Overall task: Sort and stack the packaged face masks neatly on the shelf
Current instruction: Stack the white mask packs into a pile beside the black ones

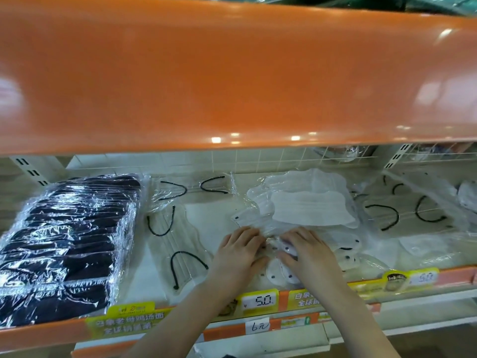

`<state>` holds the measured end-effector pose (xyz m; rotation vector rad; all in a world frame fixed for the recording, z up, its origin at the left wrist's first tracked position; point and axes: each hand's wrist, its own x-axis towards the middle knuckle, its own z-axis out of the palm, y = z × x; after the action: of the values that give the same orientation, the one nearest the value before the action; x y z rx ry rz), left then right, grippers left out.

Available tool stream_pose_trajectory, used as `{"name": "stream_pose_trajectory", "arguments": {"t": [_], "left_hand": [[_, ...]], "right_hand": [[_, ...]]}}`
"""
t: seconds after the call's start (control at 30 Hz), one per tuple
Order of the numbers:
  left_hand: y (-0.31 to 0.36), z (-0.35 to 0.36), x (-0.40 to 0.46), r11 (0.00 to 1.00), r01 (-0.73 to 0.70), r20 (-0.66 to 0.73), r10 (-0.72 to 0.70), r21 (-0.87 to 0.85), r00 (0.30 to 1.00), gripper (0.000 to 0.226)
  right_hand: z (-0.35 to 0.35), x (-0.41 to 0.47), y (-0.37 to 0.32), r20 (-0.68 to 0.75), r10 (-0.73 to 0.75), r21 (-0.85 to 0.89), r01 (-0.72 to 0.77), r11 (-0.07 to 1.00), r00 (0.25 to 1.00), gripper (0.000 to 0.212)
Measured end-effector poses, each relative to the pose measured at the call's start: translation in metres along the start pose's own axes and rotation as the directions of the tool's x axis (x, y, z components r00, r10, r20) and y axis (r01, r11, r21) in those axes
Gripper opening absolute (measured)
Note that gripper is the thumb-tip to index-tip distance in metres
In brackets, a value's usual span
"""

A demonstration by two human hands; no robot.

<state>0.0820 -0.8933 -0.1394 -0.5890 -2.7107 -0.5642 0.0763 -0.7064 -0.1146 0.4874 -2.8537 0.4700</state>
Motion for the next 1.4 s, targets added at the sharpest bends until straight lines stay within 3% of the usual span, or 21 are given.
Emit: {"name": "stream_pose_trajectory", "arguments": {"t": [0.13, 0.27, 0.47, 0.6, 0.77, 0.87, 1.07, 1.2, 1.33, 1.4], "left_hand": [[0.001, -0.002, 0.002, 1.000, 0.018, 0.008, -0.018, -0.018, 1.000, 0.039], [0.004, -0.007, 0.001, 0.998, 0.008, -0.048, -0.011, -0.060, 0.999, 0.034], [-0.011, -0.035, -0.008, 0.978, 0.069, -0.177, -0.105, -0.199, 0.979, 0.029], [-0.048, -0.050, -0.021, 0.982, 0.182, -0.276, -0.187, -0.045, 0.943, 0.029], [-0.081, -0.052, -0.044, 0.941, 0.335, -0.188, -0.322, 0.039, 0.928, 0.032], [-0.080, -0.055, -0.052, 0.947, 0.317, -0.175, -0.305, 0.048, 0.936, 0.024], [-0.077, -0.056, -0.057, 0.892, 0.425, -0.166, -0.401, 0.151, 0.901, 0.034], [-0.077, -0.055, -0.060, 0.901, 0.391, -0.160, -0.365, 0.185, 0.917, 0.031], [-0.077, -0.056, -0.060, 0.911, 0.373, -0.177, -0.343, 0.177, 0.922, 0.032], [-0.077, -0.057, -0.058, 0.910, 0.378, -0.211, -0.341, 0.171, 0.916, 0.034]], "right_hand": [[-0.002, 0.003, -0.004, -0.033, 0.044, 0.036, -0.042, 0.998, 0.998, 0.020], [-0.014, 0.009, -0.006, 0.099, 0.107, 0.031, -0.111, 0.993, 0.989, 0.019], [-0.019, 0.016, -0.031, 0.139, -0.001, 0.013, -0.001, 1.000, 0.990, 0.025], [-0.009, 0.019, -0.065, 0.120, -0.118, 0.117, 0.104, 0.988, 0.986, 0.033], [0.005, 0.027, -0.105, 0.276, -0.243, 0.131, 0.214, 0.968, 0.930, 0.052], [0.011, 0.033, -0.123, 0.335, -0.285, 0.076, 0.276, 0.958, 0.898, 0.037], [0.022, 0.037, -0.153, 0.411, -0.167, -0.048, 0.204, 0.978, 0.896, 0.049], [0.034, 0.037, -0.166, 0.329, -0.078, -0.063, 0.104, 0.993, 0.941, 0.047], [0.032, 0.037, -0.169, 0.416, -0.053, 0.004, 0.057, 0.998, 0.908, 0.039], [0.026, 0.041, -0.163, 0.358, -0.046, -0.026, 0.059, 0.998, 0.933, 0.038]]}}
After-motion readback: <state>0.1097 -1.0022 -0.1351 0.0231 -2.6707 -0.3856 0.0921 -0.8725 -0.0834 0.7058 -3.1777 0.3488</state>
